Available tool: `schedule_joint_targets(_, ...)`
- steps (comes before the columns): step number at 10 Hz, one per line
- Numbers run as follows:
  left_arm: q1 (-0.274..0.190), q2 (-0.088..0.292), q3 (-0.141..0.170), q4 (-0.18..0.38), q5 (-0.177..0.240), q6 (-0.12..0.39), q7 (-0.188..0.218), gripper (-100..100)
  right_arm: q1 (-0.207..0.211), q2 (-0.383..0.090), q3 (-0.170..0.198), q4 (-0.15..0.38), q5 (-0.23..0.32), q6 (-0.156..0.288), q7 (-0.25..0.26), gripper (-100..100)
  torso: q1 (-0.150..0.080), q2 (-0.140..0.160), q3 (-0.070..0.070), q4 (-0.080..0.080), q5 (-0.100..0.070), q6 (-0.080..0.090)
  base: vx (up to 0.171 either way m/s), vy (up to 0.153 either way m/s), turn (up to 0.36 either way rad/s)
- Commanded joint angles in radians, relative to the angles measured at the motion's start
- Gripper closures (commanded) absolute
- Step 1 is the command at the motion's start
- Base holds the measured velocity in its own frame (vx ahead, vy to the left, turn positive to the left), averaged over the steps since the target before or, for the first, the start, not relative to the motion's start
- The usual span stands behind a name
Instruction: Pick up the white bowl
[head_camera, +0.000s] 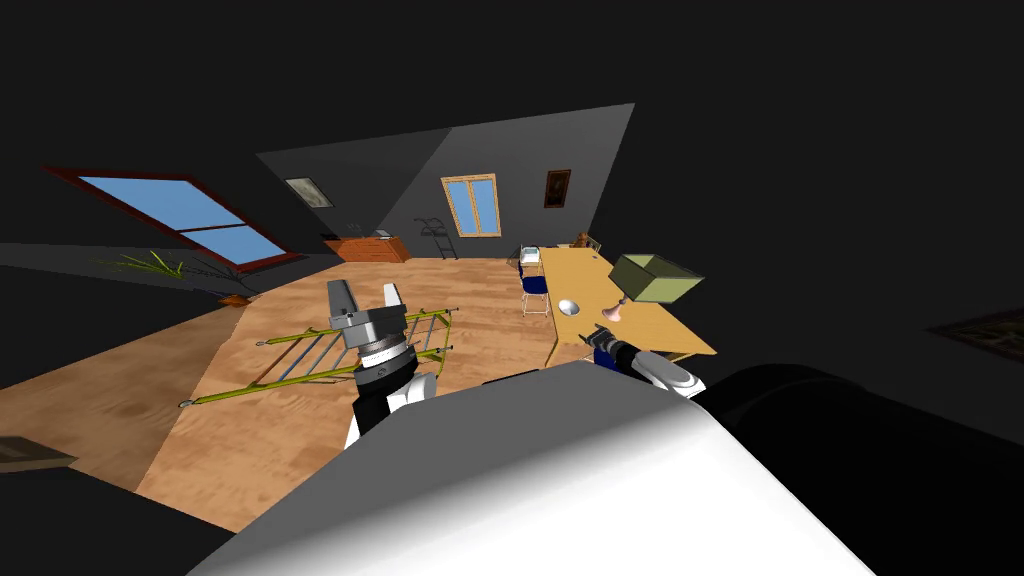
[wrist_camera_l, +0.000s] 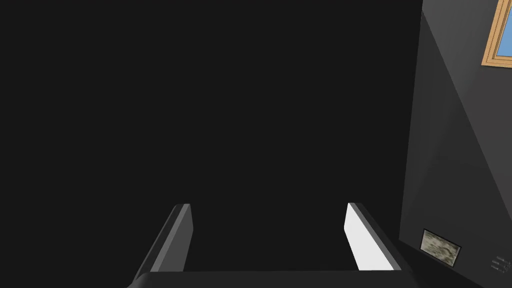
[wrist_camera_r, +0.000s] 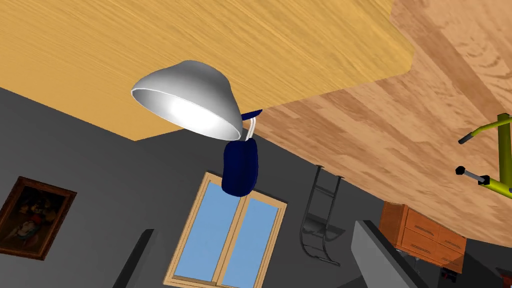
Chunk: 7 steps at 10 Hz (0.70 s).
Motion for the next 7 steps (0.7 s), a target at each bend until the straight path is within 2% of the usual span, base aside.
schedule_joint_targets(1,0.0,0.0,0.0,0.0,0.0,0.0,0.0,0,0.011,-0.045,0.016,0.05,0.05,0.019,0.031,-100,0.0,0.0,0.0,0.0,0.0,0.0,0.155,0.041,0.284)
schedule_joint_targets(2,0.0,0.0,0.0,0.0,0.0,0.0,0.0,0,0.011,-0.045,0.016,0.055,0.05,0.019,0.031,-100,0.001,-0.002,-0.001,-0.001,0.0,0.0,0.11,0.022,0.066)
schedule_joint_targets(3,0.0,0.0,0.0,0.0,0.0,0.0,0.0,0,0.019,-0.069,0.026,0.086,0.078,0.028,0.049,-100,0.001,0.0,0.0,0.0,0.0,0.001,0.088,0.008,0.124)
schedule_joint_targets(5,0.0,0.0,0.0,0.0,0.0,0.0,0.0,0,0.035,-0.112,0.049,0.145,0.126,0.044,0.085,-100,0.0,0.0,0.0,0.0,0.0,0.0,0.155,0.01,0.315)
schedule_joint_targets(6,0.0,0.0,0.0,0.0,0.0,0.0,0.0,0,0.035,-0.112,0.049,0.145,0.126,0.044,0.085,-100,0.001,-0.003,-0.002,-0.001,0.0,0.0,0.147,0.001,0.039)
schedule_joint_targets(7,0.0,0.0,0.0,0.0,0.0,0.0,0.0,0,0.044,-0.131,0.062,0.172,0.146,0.05,0.102,-100,0.001,-0.002,-0.002,-0.001,0.0,0.001,0.123,-0.004,0.087)
